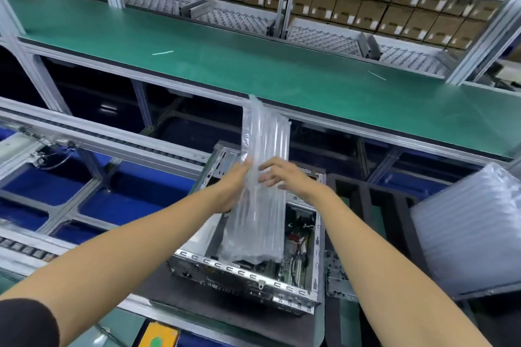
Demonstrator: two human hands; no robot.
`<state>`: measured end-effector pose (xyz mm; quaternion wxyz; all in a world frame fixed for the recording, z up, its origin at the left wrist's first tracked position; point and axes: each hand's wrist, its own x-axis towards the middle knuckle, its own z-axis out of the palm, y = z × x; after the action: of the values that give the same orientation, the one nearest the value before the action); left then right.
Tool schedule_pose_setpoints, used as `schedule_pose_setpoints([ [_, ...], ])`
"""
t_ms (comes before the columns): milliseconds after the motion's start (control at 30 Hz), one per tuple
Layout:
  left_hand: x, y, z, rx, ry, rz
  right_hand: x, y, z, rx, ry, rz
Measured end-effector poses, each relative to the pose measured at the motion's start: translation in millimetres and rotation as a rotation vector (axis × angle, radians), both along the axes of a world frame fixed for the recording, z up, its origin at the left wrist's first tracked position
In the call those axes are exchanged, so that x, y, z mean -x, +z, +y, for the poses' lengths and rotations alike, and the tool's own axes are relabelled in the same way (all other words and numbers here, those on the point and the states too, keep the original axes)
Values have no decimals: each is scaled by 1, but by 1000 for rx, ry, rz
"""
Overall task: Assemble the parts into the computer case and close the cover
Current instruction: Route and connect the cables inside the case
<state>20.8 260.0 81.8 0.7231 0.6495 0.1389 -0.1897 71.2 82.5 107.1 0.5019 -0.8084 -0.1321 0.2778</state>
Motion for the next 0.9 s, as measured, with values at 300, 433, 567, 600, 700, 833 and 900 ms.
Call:
schedule_pose_setpoints([
  [300, 44, -44, -48, 192, 530, -13, 19, -22, -5, 144, 135, -238],
  [433, 65, -57, -71, 144, 748, -11, 30, -42, -9, 307, -54, -375],
  [567, 68, -66, -73, -58, 622, 251, 53, -72, -21, 454, 217, -396],
  [600, 68, -62, -71, -206, 514, 309, 59, -80, -22, 512, 231, -465],
  [700, 66, -40, -59, -531, 318, 420, 70, -99, -19, 565, 193, -576],
  [833, 60, -18, -22, -880, 564, -328, 71, -114, -16, 774, 225, -732],
  [900, 47, -13, 6, -1143, 449, -733, 72, -119, -14, 842, 224, -779],
])
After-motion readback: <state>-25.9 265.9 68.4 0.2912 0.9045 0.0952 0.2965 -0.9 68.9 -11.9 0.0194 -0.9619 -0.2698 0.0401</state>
